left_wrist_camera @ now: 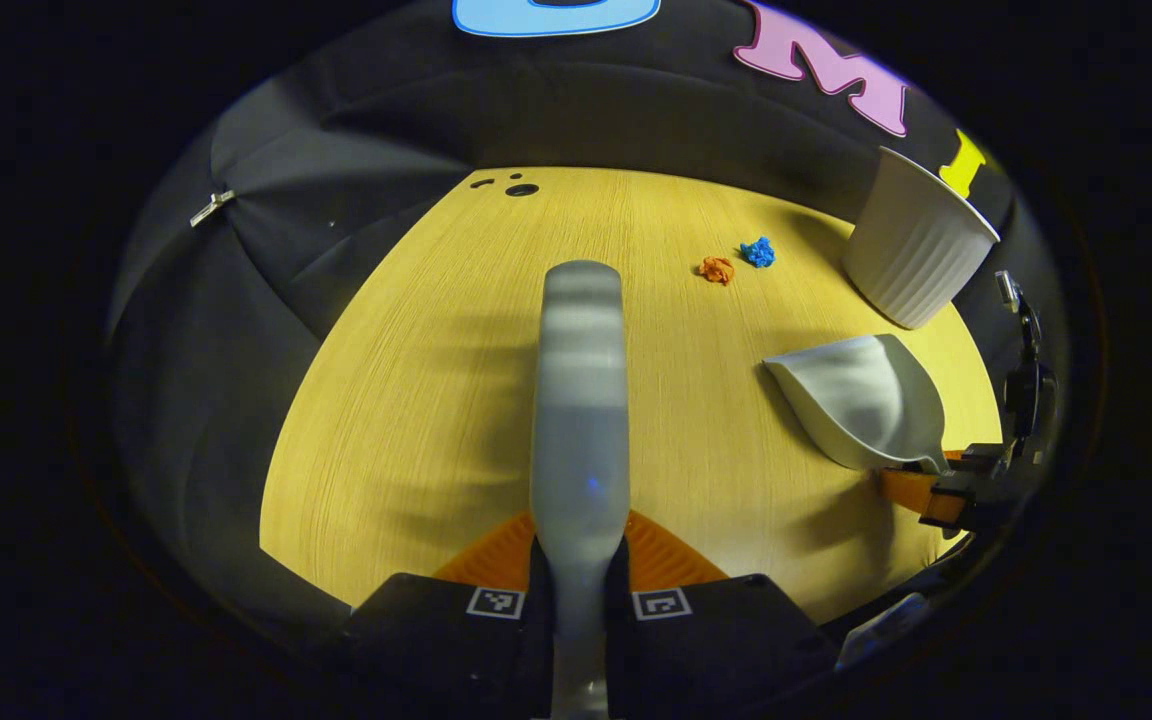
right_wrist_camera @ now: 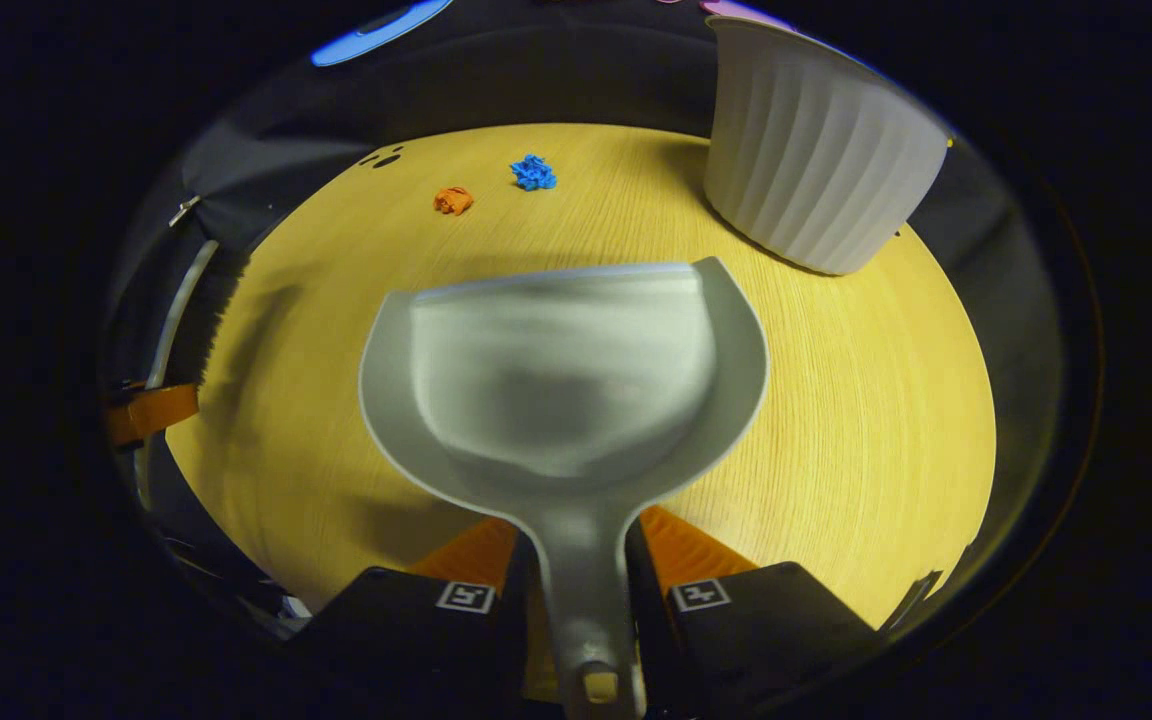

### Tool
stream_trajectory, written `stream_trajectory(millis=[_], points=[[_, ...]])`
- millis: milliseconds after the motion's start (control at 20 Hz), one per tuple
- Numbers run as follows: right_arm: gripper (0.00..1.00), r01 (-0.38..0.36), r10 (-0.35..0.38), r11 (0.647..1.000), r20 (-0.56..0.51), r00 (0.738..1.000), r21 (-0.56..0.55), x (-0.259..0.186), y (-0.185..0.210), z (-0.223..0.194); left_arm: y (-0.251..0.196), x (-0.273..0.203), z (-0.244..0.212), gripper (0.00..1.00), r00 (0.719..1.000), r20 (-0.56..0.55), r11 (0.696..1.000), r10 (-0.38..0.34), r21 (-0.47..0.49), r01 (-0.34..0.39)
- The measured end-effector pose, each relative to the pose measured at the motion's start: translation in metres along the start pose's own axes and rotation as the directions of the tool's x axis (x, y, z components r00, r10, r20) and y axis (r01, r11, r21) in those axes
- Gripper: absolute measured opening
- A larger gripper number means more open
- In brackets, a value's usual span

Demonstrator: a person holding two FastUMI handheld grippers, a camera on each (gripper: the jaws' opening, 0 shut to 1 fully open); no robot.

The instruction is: Pick up the small broom and dustpan from the desktop, sweep the trash into the dustpan with the broom, and then empty the trash into the garbage bin.

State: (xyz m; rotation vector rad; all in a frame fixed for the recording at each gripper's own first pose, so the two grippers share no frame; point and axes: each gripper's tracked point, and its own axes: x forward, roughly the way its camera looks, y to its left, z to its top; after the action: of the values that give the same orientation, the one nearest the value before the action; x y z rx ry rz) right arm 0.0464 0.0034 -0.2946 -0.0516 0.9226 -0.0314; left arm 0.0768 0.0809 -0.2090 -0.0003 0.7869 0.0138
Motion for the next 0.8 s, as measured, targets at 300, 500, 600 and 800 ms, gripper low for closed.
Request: stream_trajectory(millis=[300, 500, 600, 800], points=[[0.36, -0.079, 0.08, 0.997, -0.017, 0.997, 0.018, -0.002, 0.003, 0.0, -0.003, 0.024, 0.021, 0.25, 1.0, -0.025, 0.999, -0.015, 0.038, 0.015], [0.41, -0.098, 0.098, 0.995, -0.006, 0.995, -0.022, -0.003, -0.002, 0.0, -0.008, 0.046, 0.056, 0.25, 0.999, -0.023, 0.994, -0.036, 0.105, 0.039], [0.36, -0.105, 0.105, 0.994, -0.007, 0.994, -0.028, -0.006, -0.004, -0.001, -0.009, 0.059, 0.078, 0.25, 0.999, -0.021, 0.988, -0.044, 0.15, 0.046], [0.36, -0.113, 0.113, 0.993, 0.005, 0.994, -0.034, -0.017, -0.012, 0.006, -0.017, 0.091, 0.127, 0.25, 0.998, -0.01, 0.967, -0.067, 0.246, 0.068]])
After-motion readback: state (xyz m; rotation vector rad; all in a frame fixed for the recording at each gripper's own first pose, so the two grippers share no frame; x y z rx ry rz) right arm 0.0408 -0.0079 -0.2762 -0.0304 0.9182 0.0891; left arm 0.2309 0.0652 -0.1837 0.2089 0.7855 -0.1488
